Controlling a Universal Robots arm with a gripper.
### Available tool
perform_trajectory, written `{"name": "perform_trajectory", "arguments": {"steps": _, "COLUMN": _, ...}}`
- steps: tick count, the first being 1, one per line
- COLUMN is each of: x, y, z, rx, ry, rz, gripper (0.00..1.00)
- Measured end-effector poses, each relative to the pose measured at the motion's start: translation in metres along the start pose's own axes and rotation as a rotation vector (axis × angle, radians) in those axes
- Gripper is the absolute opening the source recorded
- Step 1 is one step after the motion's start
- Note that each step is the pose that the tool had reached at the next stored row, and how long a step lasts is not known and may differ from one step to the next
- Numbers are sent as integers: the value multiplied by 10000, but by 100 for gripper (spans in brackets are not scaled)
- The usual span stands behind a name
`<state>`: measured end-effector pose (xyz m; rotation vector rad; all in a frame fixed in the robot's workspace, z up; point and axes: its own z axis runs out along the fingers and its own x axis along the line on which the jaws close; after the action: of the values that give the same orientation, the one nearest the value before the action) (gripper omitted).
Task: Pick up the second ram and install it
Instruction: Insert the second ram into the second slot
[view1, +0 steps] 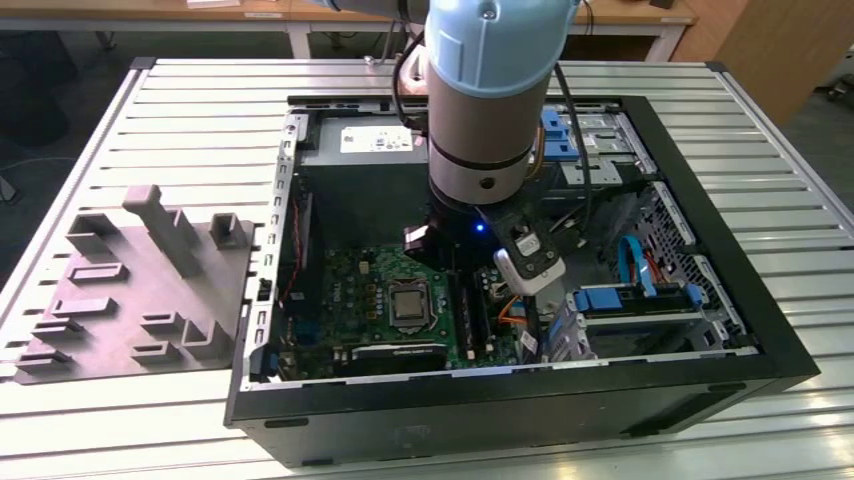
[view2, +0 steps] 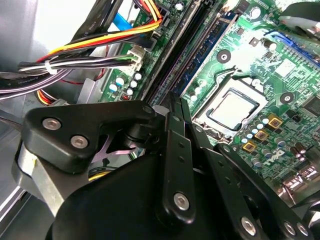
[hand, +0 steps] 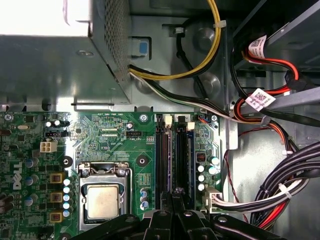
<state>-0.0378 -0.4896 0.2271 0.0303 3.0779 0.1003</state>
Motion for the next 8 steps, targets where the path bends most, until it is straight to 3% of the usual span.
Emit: {"name": "perform_trajectory", "arguments": {"steps": 8, "x": 1, "y": 0, "z": 8, "rx": 25, "ry": 0, "rz": -2, "gripper": 11}}
